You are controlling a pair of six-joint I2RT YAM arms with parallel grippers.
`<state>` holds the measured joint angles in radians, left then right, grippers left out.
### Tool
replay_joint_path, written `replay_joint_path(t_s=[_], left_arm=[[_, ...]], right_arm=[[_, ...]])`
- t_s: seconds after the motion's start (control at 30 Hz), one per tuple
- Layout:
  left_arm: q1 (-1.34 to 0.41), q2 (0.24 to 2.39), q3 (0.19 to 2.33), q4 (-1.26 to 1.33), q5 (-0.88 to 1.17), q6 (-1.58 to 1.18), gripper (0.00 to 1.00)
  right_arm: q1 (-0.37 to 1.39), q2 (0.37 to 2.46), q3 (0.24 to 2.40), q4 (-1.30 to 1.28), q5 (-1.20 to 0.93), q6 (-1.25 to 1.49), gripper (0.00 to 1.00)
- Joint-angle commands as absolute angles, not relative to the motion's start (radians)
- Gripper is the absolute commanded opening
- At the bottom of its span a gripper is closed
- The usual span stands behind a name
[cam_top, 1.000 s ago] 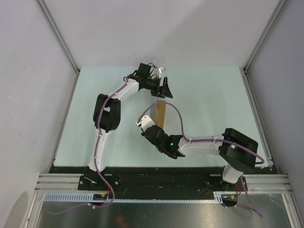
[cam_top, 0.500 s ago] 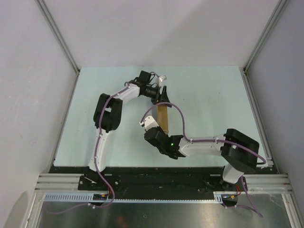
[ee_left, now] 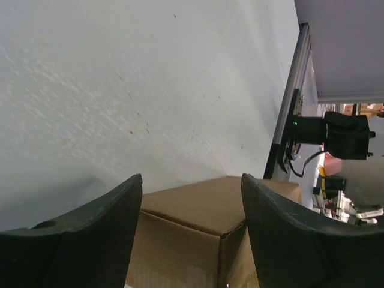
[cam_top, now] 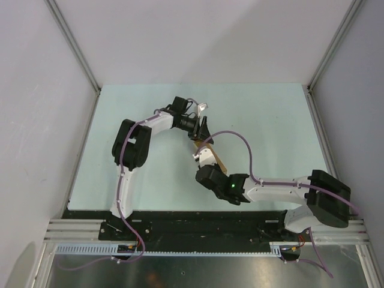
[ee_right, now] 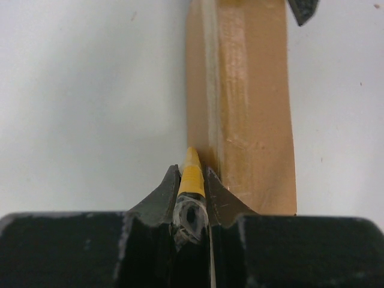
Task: Unpack the express box
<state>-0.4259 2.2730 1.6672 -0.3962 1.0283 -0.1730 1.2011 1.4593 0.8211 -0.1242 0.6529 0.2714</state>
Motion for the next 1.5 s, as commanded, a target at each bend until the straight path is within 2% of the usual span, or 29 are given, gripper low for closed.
replay_joint_path(t_s=[0.0,0.47,0.7,1.17,1.23,1.27,1.3,1.33,1.47], left_arm=[[-0.442,2.2,1.603,-0.394,1.066,-0.097,0.71],[-0.459,2.095,1.433,-0.365,1.075,-0.084,0.7],[-0.463,2.034,1.397,-0.364,1.065,-0.09,0.69],[-0.505,1.93,1.503,-0.361,0.717,-0.176,0.73],[-0.52,1.902,1.506,-0.36,0.677,-0.16,0.79],[-0.543,1.888,1.506,-0.36,0.649,-0.143,0.85],[-0.558,1.875,1.506,-0.36,0.614,-0.1,0.96],[-0.577,1.843,1.505,-0.359,0.568,-0.081,1.0],[-0.667,1.807,1.512,-0.361,0.401,-0.006,1.0]], right_arm=[[1.198,1.356,0.789,-0.207,0.729,0.367,0.0],[1.203,1.143,0.68,-0.432,0.773,0.575,0.0],[1.174,1.103,0.652,-0.449,0.773,0.601,0.0],[1.005,0.993,0.603,-0.379,0.611,0.578,0.0],[1.003,0.97,0.597,-0.391,0.589,0.58,0.0],[0.996,0.939,0.594,-0.412,0.581,0.587,0.0],[0.988,0.922,0.591,-0.425,0.571,0.597,0.0],[0.977,0.902,0.583,-0.431,0.539,0.604,0.0],[0.899,0.795,0.52,-0.442,0.462,0.635,0.0]])
